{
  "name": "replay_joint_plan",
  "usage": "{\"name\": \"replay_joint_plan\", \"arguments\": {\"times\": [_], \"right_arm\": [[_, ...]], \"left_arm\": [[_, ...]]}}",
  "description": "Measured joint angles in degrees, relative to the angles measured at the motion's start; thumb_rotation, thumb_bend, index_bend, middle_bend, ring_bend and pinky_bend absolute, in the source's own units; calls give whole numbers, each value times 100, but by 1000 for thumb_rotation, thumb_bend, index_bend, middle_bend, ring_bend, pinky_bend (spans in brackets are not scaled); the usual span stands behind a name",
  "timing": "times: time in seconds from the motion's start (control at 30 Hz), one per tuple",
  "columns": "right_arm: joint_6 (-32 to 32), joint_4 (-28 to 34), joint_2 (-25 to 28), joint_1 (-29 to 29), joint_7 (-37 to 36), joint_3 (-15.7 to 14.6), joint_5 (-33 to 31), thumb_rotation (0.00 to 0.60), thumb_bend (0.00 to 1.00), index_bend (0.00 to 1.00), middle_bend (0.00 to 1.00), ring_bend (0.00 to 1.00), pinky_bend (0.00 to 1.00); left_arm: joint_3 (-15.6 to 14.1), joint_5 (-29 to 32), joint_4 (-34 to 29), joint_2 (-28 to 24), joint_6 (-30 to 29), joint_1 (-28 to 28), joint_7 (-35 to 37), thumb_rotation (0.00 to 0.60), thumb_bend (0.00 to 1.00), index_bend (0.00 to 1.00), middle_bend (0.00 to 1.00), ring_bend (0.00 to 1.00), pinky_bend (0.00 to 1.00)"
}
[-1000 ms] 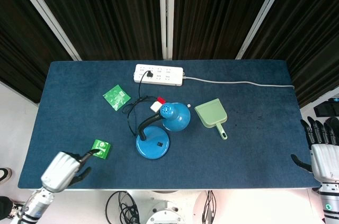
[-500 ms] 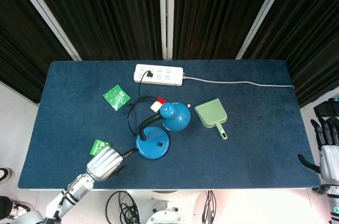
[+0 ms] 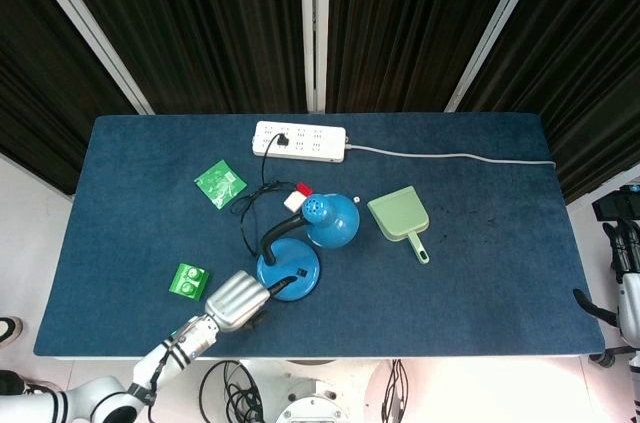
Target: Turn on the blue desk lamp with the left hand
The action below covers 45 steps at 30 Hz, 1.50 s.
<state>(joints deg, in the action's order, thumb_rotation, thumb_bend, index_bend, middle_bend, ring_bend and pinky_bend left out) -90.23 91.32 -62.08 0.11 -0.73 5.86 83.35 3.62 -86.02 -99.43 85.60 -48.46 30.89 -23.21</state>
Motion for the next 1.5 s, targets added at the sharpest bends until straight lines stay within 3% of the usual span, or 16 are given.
{"name": "replay_joint_plan", "arguments": {"times": [0.27, 0.73, 1.5], "right_arm": [[-30, -10, 26, -24, -77, 40, -38, 600, 80, 0, 0, 0, 0], [15, -99, 25, -32, -188, 60, -79, 600, 80, 0, 0, 0, 0], [78, -186, -16, -47, -228, 65, -132, 600, 81, 0, 0, 0, 0]], "left_arm": [[114, 904, -58, 163, 387, 370, -378, 600, 406, 35, 818, 838, 934], [52, 2038, -59, 351, 301, 827, -1082, 600, 408, 25, 846, 861, 938], [-393, 2344, -26, 438, -73, 1176, -1476, 600, 408, 47, 846, 860, 944]]}}
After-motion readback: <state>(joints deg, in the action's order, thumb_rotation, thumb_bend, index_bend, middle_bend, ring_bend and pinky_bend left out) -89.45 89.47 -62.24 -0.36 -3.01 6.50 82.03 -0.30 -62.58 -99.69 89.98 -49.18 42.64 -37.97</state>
